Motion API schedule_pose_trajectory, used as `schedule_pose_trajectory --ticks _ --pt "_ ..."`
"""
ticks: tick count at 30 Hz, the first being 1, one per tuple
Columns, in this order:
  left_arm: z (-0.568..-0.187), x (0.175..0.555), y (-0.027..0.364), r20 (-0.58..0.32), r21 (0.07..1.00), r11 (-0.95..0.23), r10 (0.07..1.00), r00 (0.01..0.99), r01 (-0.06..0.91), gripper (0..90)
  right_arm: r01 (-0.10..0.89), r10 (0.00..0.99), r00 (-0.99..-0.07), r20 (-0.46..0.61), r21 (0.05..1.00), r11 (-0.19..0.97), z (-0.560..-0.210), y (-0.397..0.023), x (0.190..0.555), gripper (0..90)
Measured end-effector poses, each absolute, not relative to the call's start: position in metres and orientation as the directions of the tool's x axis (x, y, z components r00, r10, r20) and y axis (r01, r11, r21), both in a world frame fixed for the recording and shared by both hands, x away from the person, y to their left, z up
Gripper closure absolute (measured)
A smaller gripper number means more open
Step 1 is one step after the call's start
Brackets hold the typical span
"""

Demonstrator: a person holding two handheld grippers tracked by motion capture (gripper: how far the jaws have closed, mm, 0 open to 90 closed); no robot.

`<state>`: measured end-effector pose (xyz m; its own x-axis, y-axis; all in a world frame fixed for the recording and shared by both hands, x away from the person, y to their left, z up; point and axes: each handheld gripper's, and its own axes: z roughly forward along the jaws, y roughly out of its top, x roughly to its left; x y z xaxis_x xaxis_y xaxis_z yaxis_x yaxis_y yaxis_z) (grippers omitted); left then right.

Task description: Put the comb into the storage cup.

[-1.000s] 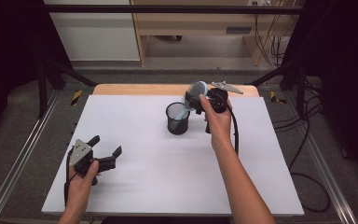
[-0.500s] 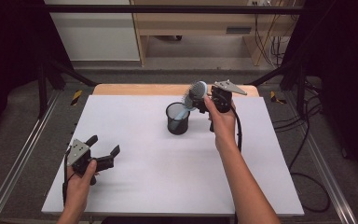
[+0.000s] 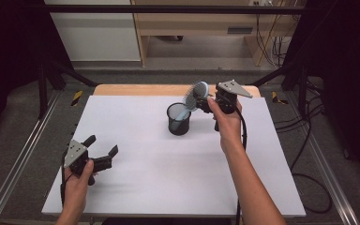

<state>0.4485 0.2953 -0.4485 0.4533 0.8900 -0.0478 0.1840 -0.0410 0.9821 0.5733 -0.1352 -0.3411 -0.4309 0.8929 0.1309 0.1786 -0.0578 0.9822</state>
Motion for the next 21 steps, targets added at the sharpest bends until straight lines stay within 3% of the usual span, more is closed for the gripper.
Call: schedule_pose_trajectory --ticks 21 --pt "-0.443 0.442 0.321 -0.066 0.991 0.011 0.905 0.419 0.132 1.7 0.102 0.879 -0.473 0.060 0.995 -0.013 -0.322 -0.152 0.550 4.3"
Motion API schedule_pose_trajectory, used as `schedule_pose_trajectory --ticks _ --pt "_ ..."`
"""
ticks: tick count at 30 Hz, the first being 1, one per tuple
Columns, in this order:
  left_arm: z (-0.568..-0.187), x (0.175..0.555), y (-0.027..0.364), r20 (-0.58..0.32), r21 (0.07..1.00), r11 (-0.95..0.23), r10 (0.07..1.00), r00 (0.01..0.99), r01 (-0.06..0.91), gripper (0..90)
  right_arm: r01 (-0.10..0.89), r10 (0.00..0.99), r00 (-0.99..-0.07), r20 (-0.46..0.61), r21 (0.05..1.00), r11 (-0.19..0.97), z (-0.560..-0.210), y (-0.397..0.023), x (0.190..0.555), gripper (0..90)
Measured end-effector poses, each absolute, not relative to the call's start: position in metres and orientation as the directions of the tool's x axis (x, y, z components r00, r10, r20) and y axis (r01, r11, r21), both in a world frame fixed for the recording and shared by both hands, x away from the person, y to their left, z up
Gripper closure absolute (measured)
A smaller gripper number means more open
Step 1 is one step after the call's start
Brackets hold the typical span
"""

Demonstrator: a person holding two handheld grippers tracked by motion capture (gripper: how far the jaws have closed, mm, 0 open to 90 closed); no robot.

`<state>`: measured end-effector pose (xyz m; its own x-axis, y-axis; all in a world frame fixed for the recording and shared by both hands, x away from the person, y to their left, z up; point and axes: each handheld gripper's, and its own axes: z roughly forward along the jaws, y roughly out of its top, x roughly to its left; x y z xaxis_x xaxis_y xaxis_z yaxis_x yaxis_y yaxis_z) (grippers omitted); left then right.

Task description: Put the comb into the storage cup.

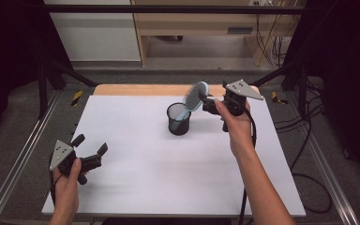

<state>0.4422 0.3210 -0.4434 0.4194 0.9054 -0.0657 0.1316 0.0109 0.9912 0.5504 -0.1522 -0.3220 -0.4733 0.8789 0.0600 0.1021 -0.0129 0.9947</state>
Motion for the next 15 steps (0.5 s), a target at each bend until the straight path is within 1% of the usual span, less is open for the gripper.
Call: schedule_pose_trajectory --ticks 9,15 --pt "-0.442 0.438 0.321 -0.053 0.993 0.004 0.904 0.424 0.115 1.7 0.082 0.881 -0.471 0.048 0.997 -0.011 -0.316 -0.164 0.540 4.2" --pt "-0.440 0.432 0.329 -0.050 0.995 0.010 0.908 0.416 0.097 2.8 0.066 0.887 -0.460 0.032 0.998 -0.002 -0.315 -0.174 0.535 4.2"
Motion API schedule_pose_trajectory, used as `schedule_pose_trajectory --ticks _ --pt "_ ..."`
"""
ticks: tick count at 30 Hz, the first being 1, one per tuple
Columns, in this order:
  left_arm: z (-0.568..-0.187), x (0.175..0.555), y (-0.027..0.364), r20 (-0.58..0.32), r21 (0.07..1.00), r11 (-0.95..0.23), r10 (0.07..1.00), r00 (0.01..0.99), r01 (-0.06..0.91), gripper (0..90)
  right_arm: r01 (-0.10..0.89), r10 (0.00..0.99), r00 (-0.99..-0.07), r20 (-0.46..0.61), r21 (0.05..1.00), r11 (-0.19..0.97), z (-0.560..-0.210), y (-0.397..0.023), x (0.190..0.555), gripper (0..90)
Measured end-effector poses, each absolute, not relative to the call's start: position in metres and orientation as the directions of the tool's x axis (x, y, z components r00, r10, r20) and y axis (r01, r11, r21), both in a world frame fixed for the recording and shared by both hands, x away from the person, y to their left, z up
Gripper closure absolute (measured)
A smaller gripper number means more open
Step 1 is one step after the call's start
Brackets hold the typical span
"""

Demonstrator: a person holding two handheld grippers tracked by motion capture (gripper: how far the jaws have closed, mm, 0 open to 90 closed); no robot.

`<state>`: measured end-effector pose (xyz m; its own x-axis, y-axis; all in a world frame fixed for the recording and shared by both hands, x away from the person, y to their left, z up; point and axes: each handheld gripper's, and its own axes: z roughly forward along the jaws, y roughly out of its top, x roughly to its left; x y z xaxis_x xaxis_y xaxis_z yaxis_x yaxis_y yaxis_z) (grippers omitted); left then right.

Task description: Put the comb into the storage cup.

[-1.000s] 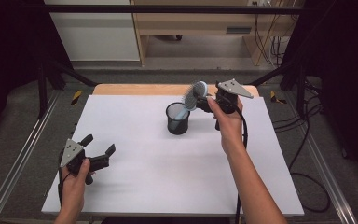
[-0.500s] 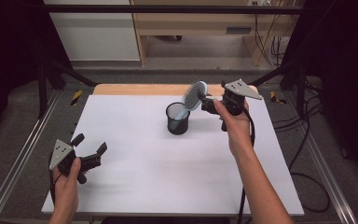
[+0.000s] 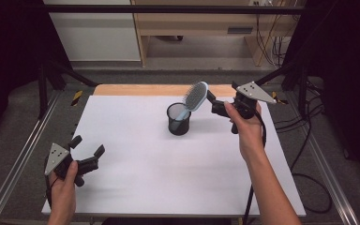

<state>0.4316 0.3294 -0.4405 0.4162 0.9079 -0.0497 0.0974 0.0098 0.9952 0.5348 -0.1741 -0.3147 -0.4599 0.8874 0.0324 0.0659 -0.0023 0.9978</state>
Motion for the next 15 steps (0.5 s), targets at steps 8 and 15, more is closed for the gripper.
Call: schedule_pose_trajectory --ticks 8,15 --pt "-0.440 0.430 0.340 -0.069 0.995 0.035 0.911 0.406 0.089 2.8 0.066 0.892 -0.450 0.034 0.998 -0.005 -0.319 -0.189 0.527 4.1" --pt "-0.438 0.416 0.347 -0.056 0.998 0.037 0.909 0.413 0.054 1.9 0.075 0.903 -0.425 0.067 0.996 -0.039 -0.322 -0.205 0.514 3.6"
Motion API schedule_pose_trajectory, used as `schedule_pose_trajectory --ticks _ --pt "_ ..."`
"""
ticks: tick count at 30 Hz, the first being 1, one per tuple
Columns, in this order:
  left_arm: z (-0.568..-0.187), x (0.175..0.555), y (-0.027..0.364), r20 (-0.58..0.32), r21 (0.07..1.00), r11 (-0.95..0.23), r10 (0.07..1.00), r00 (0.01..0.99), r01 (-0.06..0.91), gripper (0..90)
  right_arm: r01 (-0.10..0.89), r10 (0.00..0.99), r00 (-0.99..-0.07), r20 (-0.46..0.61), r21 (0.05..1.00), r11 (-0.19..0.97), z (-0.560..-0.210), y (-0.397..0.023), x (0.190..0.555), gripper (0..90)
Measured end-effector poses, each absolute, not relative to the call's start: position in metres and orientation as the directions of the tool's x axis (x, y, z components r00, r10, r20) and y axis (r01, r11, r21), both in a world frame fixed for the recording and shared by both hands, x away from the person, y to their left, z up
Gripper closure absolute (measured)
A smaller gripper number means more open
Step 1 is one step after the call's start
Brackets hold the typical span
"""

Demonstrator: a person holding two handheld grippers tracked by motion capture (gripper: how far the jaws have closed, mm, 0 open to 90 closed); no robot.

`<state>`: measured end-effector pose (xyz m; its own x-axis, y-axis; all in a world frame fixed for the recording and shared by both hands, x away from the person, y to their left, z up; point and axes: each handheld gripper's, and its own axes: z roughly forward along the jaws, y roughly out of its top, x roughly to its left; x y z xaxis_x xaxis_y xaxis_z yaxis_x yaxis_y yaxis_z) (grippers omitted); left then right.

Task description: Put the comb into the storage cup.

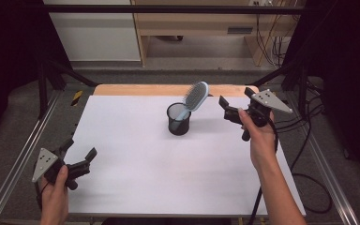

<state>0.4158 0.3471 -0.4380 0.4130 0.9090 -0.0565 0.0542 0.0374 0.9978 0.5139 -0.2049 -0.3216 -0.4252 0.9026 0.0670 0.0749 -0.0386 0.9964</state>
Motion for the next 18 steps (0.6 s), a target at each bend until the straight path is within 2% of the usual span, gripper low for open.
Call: schedule_pose_trajectory --ticks 9,18 --pt "-0.439 0.417 0.353 -0.077 0.997 0.059 0.911 0.405 0.057 2.6 0.066 0.907 -0.419 0.047 0.998 -0.022 -0.321 -0.219 0.496 4.2" --pt "-0.438 0.418 0.352 -0.060 0.997 0.037 0.904 0.422 0.064 1.8 0.081 0.913 -0.407 0.035 0.997 -0.002 -0.332 -0.230 0.489 4.3"
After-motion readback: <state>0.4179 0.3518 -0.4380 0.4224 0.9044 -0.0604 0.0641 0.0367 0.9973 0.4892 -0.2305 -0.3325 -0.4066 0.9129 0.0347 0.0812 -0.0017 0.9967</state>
